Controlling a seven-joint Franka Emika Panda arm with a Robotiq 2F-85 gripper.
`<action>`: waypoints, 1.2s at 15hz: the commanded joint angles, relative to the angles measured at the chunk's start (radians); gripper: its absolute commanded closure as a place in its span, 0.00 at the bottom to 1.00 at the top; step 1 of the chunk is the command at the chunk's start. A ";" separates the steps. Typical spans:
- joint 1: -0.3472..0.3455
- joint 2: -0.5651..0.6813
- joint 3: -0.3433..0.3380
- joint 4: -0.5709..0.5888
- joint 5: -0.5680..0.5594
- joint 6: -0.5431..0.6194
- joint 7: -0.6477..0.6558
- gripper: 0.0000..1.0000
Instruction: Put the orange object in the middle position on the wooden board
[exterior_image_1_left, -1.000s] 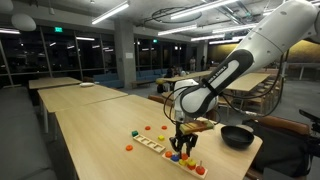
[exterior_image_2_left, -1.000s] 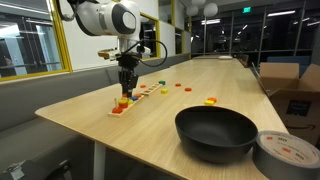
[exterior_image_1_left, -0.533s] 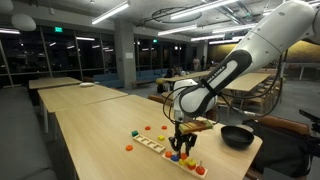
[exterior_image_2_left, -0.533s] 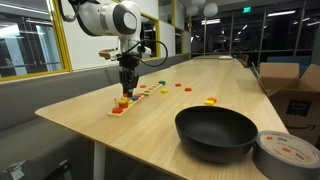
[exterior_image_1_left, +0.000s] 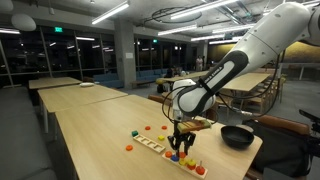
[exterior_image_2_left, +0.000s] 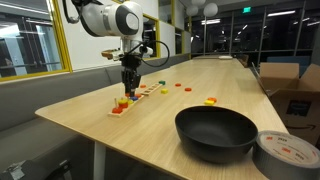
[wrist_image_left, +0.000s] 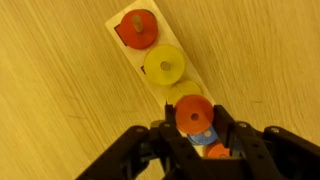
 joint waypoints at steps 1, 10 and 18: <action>-0.002 0.013 -0.006 0.016 0.002 -0.005 0.009 0.74; -0.003 0.000 -0.011 0.003 0.008 -0.006 0.005 0.74; 0.001 -0.015 -0.007 -0.014 0.007 -0.003 0.009 0.74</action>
